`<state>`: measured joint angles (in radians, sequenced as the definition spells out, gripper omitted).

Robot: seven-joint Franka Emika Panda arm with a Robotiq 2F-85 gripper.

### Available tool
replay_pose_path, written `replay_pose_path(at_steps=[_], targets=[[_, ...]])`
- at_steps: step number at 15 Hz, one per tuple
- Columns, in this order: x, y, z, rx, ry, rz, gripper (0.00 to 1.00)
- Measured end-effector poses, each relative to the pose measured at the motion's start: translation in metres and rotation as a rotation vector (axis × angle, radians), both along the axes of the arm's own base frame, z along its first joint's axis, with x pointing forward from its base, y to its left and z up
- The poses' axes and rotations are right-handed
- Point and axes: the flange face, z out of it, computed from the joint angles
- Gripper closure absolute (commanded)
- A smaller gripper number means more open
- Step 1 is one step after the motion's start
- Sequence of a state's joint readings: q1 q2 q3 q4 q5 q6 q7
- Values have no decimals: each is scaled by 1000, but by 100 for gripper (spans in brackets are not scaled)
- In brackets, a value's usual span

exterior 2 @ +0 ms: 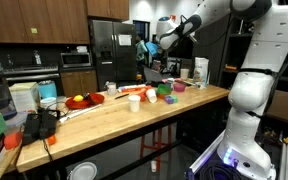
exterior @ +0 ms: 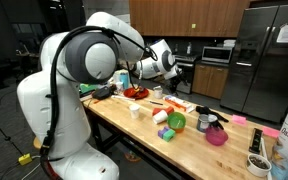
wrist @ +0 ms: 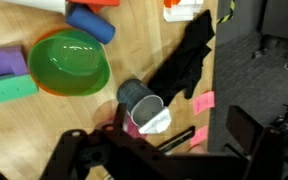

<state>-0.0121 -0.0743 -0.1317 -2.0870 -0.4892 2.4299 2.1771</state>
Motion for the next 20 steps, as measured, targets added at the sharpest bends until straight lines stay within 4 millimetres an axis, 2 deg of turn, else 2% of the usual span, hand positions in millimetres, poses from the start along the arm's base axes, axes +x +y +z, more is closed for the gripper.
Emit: replay_pose_path(at_steps=[4, 7, 10, 14, 20], targets=[[-8, 24, 41, -123, -74, 151, 0], [-14, 43, 56, -185, -130, 267, 0], [-22, 60, 59, -231, -174, 377, 0], [-35, 73, 51, -301, -213, 496, 0], [-73, 71, 46, -462, -224, 565, 0]])
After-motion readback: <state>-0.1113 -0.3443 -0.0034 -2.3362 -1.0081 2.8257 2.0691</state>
